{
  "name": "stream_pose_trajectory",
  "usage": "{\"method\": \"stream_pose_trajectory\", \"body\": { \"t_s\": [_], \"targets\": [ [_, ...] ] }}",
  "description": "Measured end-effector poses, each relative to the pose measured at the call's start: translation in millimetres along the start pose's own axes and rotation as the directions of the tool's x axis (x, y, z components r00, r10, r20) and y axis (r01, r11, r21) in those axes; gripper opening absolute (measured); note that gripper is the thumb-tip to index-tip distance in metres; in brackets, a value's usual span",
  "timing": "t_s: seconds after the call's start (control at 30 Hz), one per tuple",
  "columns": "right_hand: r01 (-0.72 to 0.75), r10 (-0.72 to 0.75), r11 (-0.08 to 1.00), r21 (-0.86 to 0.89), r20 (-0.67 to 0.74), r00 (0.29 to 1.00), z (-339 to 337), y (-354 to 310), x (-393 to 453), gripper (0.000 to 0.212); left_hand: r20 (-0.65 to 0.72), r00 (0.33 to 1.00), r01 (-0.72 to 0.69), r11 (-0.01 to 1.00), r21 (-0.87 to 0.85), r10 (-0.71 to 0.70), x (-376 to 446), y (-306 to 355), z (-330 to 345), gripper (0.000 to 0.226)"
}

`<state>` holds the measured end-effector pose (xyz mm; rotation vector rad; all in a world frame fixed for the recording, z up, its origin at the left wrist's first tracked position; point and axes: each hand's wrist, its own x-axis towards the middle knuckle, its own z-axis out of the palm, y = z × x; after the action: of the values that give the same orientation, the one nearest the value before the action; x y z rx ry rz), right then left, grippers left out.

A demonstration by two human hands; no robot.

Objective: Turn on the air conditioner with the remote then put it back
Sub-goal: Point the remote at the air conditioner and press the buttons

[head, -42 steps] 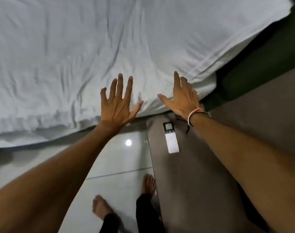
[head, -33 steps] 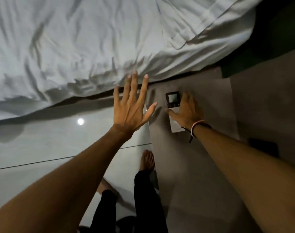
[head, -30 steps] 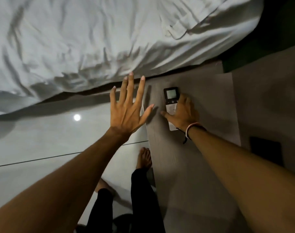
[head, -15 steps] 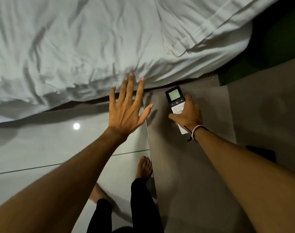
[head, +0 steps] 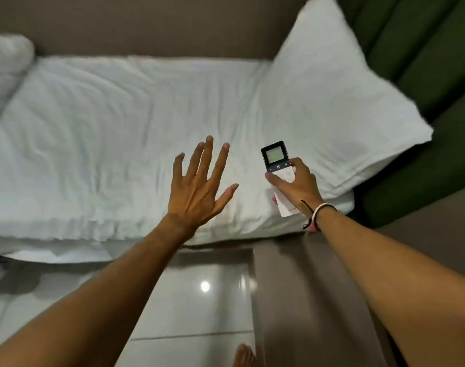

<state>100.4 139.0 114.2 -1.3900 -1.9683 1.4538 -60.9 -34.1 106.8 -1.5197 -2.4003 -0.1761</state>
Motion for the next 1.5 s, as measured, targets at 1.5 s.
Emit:
{"method": "stream_pose_trajectory", "body": {
  "t_s": [1.5],
  "targets": [
    [0.571,-0.728,0.652,0.499,0.201,0.655,133.6,-613.4,-288.4,0.021,-0.546,0.745,0.595,0.751,0.286,-0.383,-64.3,-348.5,-564.7,0.086]
  ]
}}
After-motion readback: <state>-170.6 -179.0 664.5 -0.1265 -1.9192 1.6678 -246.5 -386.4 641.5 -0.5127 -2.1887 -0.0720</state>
